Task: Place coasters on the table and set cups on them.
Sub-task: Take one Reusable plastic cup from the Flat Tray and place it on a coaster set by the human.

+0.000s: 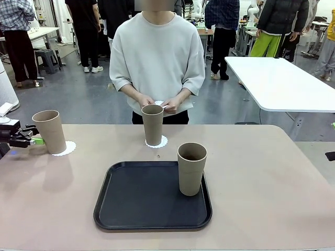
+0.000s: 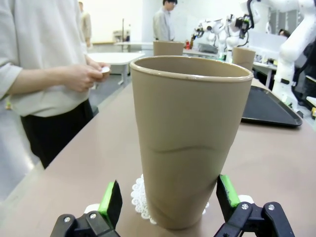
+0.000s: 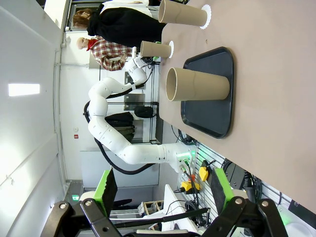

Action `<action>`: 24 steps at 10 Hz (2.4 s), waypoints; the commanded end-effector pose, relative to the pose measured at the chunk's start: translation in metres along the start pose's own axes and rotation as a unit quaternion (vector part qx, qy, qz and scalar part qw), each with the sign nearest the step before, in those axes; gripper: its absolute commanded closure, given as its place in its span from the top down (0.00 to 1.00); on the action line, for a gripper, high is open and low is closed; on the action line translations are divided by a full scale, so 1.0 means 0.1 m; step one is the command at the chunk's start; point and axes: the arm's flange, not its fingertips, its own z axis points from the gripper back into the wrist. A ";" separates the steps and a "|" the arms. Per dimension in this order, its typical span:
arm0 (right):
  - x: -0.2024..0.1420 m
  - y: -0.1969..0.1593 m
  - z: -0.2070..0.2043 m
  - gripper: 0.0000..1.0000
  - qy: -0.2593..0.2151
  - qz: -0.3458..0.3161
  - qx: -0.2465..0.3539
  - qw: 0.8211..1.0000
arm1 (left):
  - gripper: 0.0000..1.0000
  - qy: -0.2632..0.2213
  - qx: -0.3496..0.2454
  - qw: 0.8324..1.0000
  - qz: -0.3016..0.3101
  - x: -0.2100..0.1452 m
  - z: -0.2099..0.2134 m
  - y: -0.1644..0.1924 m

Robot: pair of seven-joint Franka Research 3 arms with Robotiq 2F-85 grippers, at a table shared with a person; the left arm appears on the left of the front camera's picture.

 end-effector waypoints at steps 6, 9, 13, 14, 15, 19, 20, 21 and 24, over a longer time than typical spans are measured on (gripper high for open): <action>0.01 0.00 0.00 1.00 -0.002 0.000 0.004 1.000 | 1.00 0.008 -0.016 1.000 0.006 -0.03 0.16 0.08; 0.01 0.00 0.00 1.00 -0.002 0.000 0.004 1.000 | 1.00 0.100 0.025 0.994 -0.021 0.02 0.35 0.11; 0.01 0.00 0.00 1.00 -0.002 0.000 0.004 1.000 | 1.00 0.227 0.069 0.965 -0.109 0.93 0.94 -0.47; 0.01 0.00 0.00 1.00 -0.002 0.000 0.004 1.000 | 1.00 0.230 0.076 0.962 -0.129 1.32 0.96 -0.79; 0.01 0.00 0.00 1.00 -0.002 0.000 0.004 1.000 | 1.00 0.242 0.084 0.955 -0.150 1.73 0.90 -1.07; 0.01 0.00 0.00 1.00 -0.002 0.000 0.004 1.000 | 1.00 0.338 0.089 0.917 -0.194 2.54 0.52 -1.88; 0.01 0.00 0.00 1.00 -0.002 0.000 0.004 1.000 | 1.00 0.374 0.075 0.901 -0.205 2.64 0.41 -2.01; 0.01 0.00 0.00 1.00 -0.002 0.000 0.004 1.000 | 1.00 0.403 0.071 0.888 -0.208 2.72 0.29 -2.11; 0.01 0.00 0.00 1.00 -0.002 0.000 0.004 1.000 | 1.00 0.520 0.075 0.822 -0.221 2.91 -0.22 -2.36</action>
